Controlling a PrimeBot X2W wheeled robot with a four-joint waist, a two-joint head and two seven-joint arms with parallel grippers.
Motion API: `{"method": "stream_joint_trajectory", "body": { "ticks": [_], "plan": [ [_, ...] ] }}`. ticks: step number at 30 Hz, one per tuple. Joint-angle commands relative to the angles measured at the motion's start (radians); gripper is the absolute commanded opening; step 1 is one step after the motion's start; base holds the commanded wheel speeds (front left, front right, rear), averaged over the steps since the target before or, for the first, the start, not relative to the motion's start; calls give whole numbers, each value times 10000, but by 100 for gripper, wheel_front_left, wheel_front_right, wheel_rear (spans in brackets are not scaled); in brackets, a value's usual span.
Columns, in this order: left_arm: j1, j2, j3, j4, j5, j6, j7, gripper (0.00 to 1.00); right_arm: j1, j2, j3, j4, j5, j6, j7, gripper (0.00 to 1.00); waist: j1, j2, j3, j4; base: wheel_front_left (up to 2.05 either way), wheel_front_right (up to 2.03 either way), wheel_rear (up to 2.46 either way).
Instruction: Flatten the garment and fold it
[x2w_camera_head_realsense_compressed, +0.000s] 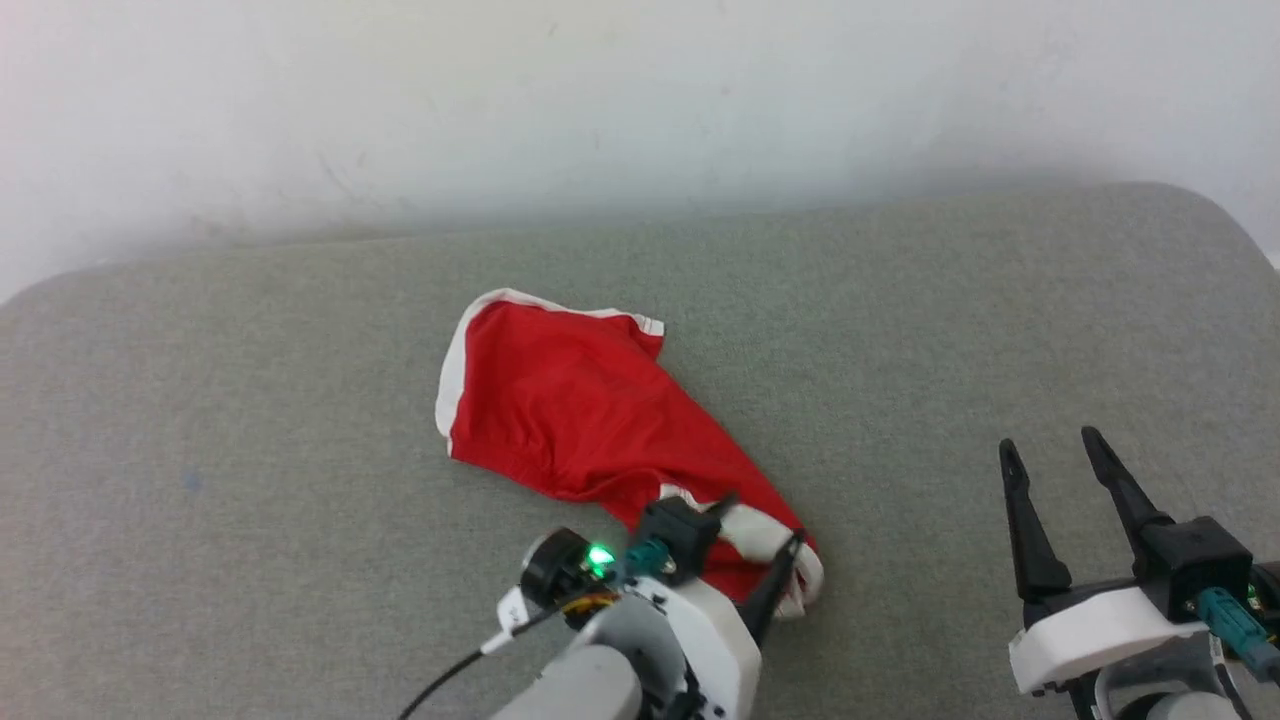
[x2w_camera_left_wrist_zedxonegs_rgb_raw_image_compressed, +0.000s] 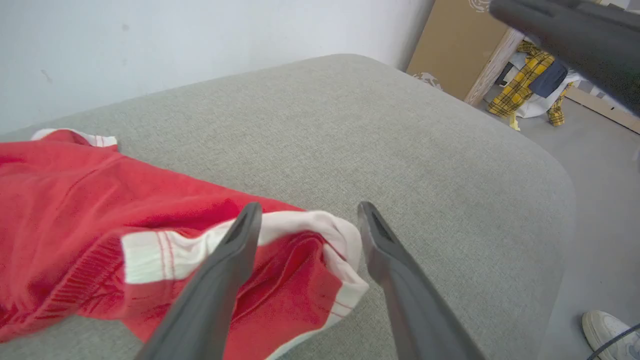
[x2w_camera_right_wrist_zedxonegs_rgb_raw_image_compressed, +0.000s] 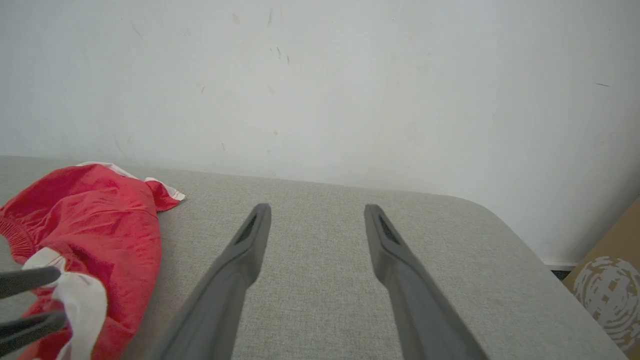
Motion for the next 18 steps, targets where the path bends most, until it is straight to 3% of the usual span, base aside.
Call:
{"method": "stream_joint_trajectory", "body": {
  "ticks": [1,6,7,8,13,18],
  "plan": [
    [-151,201,209,-275,46,163,-146,100,125,32,-35,16,65,-21,2,100,1,0,-299,300,0,0,0],
    [-148,825,812,-1307,31,597,-397,100,264,32,-84,48,119,-21,9,100,1,0,-569,641,0,0,0],
    [-79,1256,1220,-1847,65,886,-641,100,324,33,-17,58,168,-21,2,100,1,0,-654,792,0,0,0],
    [-79,1256,1220,-1847,65,886,-641,100,324,33,-17,58,168,-21,2,100,1,0,-654,792,0,0,0],
    [500,2355,2342,-2700,58,1545,-1542,100,513,33,153,73,261,-21,34,100,1,0,-787,1092,0,0,0],
    [1669,2893,3281,-3215,-194,1894,-2093,100,694,33,509,140,371,-21,59,100,1,0,-832,1319,0,0,0]
  ]
}}
